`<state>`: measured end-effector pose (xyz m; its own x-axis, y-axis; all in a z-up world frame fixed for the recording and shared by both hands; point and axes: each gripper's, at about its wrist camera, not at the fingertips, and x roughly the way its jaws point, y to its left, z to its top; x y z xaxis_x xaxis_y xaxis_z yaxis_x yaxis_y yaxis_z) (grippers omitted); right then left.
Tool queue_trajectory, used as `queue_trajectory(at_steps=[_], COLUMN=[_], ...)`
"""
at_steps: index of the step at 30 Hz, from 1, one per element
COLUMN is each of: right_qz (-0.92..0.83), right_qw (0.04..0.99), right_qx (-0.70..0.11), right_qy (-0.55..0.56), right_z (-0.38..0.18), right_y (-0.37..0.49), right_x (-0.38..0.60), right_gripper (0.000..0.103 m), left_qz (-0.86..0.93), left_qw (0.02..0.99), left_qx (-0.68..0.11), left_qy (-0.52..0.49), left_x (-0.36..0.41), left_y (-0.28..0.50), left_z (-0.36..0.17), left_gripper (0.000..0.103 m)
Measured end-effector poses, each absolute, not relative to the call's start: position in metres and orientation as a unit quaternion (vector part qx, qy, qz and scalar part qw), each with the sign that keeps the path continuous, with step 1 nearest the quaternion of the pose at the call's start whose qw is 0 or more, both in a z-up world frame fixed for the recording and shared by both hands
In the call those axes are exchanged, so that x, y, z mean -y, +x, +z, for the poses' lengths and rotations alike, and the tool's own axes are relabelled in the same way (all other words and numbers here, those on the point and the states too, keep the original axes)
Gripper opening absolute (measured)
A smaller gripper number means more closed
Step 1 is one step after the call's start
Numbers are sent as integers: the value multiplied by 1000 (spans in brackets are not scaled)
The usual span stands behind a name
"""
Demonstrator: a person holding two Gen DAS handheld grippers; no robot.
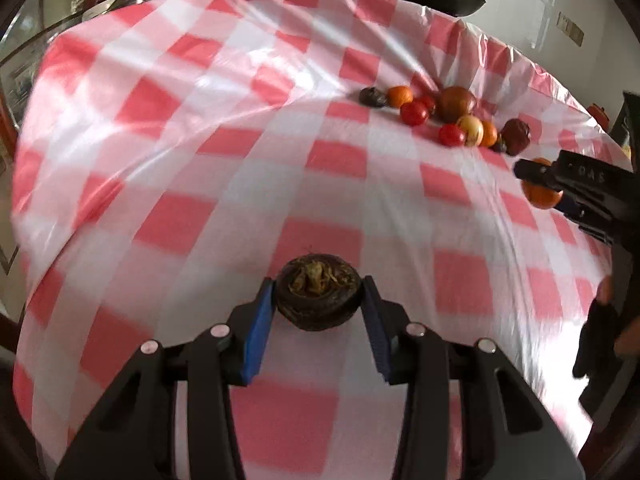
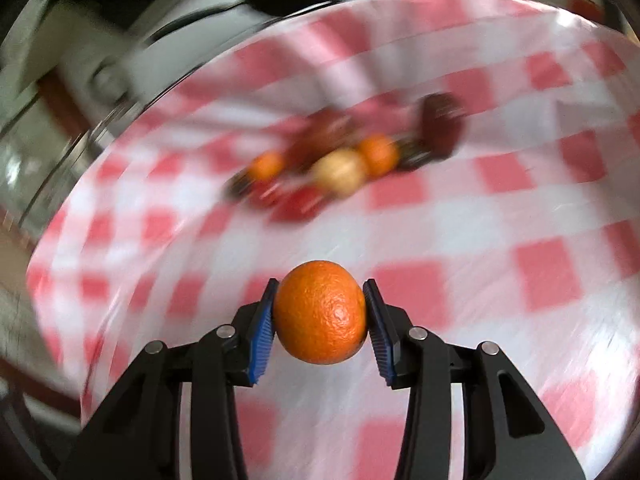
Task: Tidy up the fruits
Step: 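Carry the orange and brown fruit in both tools over the white box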
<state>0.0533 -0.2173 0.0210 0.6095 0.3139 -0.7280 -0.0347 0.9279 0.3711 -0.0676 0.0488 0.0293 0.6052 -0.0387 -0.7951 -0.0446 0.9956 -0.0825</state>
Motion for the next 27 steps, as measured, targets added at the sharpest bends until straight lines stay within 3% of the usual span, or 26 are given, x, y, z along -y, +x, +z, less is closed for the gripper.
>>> queue_trajectory(at_steps=[18, 27], right_qz=[303, 360], right_qw=[856, 844], right_qx=[-419, -395], right_qy=[-25, -44], right_z=[29, 41], right_y=[-118, -154], right_x=[39, 13], right_gripper=[42, 42], left_qz=[53, 64], left_qw=[892, 896], left_qx=[-441, -430], left_qy=[-80, -89], left_x=[-130, -154], left_y=[-180, -216], left_z=[20, 25], left_gripper=[44, 44])
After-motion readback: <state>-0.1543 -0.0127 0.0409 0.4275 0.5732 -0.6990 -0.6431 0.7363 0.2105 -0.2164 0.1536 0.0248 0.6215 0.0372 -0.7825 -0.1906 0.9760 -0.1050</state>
